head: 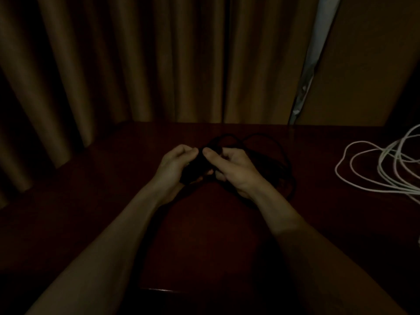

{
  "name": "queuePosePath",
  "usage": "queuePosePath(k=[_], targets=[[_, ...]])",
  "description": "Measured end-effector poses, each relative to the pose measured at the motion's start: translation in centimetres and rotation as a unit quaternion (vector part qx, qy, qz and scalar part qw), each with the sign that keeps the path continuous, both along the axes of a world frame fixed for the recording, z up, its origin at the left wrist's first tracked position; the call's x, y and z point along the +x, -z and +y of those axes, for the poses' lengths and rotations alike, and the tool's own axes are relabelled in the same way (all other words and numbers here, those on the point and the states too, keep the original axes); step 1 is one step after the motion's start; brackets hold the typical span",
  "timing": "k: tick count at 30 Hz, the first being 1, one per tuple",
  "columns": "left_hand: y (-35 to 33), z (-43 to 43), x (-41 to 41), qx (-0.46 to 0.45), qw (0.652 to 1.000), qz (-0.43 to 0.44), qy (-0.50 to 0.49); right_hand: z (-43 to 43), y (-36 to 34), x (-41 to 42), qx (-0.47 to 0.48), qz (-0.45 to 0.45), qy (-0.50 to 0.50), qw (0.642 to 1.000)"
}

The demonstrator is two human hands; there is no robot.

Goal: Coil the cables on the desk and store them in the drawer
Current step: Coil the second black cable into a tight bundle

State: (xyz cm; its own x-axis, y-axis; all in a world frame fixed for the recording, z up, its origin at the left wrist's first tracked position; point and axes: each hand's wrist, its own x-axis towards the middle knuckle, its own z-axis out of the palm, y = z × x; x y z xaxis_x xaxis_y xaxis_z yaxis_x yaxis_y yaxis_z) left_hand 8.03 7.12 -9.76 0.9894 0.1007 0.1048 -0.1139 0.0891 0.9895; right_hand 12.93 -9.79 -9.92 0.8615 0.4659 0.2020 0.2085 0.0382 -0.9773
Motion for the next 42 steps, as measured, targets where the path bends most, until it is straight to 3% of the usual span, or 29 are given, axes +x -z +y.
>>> queuePosePath(k=[5, 8, 11, 16, 20, 22, 26, 31, 35, 38, 42], targets=[[1.0, -0.3, 0.3, 0.170, 0.976, -0.098, -0.089, 0.5, 0.2, 0.1, -0.015, -0.023, 0.056, 0.998], [1.4, -0.3, 0.1, 0.287, 0.938, -0.158, -0.115, 0.6, 0.1, 0.2, -0.017, -0.010, 0.057, 0.998], [1.8, -0.4, 0.2, 0.330, 0.918, -0.188, -0.117, 0.7, 0.2, 0.1, -0.016, -0.010, 0.063, 0.998], [1.7, -0.3, 0.2, 0.267, 0.949, -0.133, -0.099, 0.2, 0.0, 0.3, -0.022, -0.008, 0.023, 0.999], [0.4, 0.1, -0.2, 0.058, 0.996, -0.029, -0.060, -0.5, -0.2, 0.5, -0.033, -0.002, -0.031, 0.999], [-0.3, 0.0, -0.4, -0.040, 0.999, 0.002, -0.015, -0.6, -0.5, 0.3, -0.022, -0.009, -0.030, 0.999], [-0.7, -0.5, -0.7, -0.106, 0.991, 0.038, 0.066, -0.3, -0.1, 0.4, -0.016, -0.038, -0.005, 0.999], [-0.7, -0.6, -0.7, -0.113, 0.989, 0.047, 0.082, 0.3, 0.2, 0.1, -0.053, -0.054, 0.023, 0.997], [-0.7, -0.5, -0.7, -0.115, 0.986, 0.062, 0.099, 0.3, -0.1, -0.1, -0.034, -0.007, -0.055, 0.998], [-0.9, -0.7, -0.8, -0.087, 0.989, 0.085, 0.089, 0.2, -0.3, -0.4, -0.008, 0.004, -0.061, 0.998], [0.2, -0.9, 0.0, 0.093, 0.990, -0.021, -0.106, 0.3, -0.2, -0.7, 0.028, -0.005, 0.014, 1.000]])
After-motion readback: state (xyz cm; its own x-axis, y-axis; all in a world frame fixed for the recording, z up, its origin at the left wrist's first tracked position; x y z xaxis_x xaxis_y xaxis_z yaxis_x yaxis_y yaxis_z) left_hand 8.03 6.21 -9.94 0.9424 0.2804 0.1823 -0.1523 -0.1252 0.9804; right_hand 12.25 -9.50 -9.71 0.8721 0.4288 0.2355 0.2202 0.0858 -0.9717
